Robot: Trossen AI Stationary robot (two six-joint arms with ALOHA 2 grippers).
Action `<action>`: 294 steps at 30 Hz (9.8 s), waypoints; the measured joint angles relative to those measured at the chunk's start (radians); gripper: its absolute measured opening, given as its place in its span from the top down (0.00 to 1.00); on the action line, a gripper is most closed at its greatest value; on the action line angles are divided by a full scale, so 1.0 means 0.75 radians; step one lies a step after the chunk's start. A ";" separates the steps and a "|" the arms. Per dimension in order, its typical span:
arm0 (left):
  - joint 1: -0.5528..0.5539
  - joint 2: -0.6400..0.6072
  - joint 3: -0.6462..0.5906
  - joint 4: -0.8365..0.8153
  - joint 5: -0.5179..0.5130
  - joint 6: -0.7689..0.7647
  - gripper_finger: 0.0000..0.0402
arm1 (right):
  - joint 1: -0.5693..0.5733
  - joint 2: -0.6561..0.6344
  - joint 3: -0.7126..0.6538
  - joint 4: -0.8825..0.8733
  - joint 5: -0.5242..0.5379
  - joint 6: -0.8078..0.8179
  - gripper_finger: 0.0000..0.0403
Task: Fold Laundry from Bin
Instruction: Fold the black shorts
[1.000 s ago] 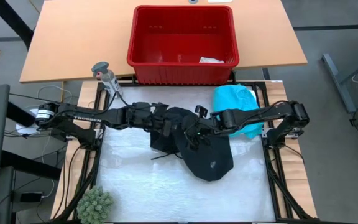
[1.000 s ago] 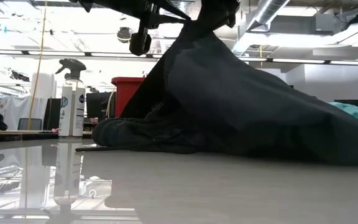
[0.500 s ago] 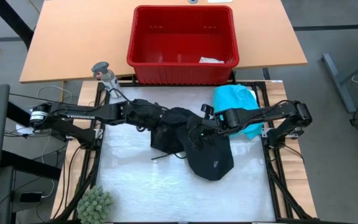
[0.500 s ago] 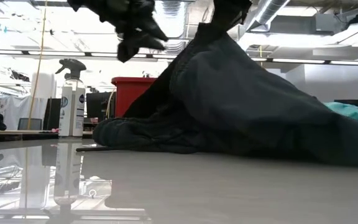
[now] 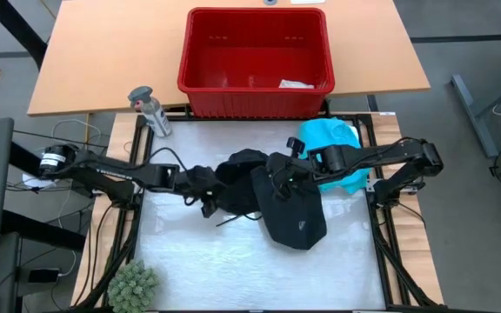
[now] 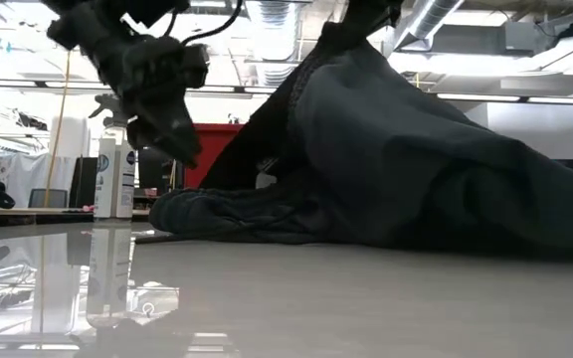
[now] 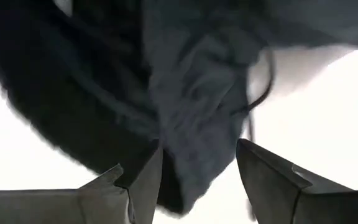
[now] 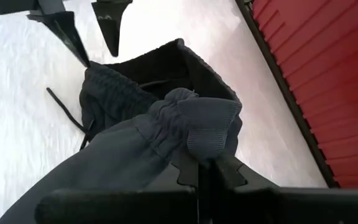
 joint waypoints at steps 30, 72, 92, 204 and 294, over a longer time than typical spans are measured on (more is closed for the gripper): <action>-0.023 0.374 -0.190 0.465 0.199 -0.217 0.94 | -0.025 -0.016 0.360 -0.194 0.136 -0.205 0.92; -0.576 -0.339 1.280 -1.340 0.311 -0.796 1.00 | 0.559 -0.018 0.951 -0.894 0.214 0.482 0.92; -0.948 -0.042 1.660 -1.527 0.077 -0.819 1.00 | 0.884 0.092 0.951 -0.768 0.638 0.985 0.92; 0.197 -0.508 0.656 -1.012 0.027 0.428 0.29 | 0.092 -0.468 0.557 -0.558 0.010 0.048 0.37; 0.840 0.065 0.232 -1.009 -0.243 -0.239 0.33 | 0.433 -0.536 0.434 -0.671 0.313 0.257 0.37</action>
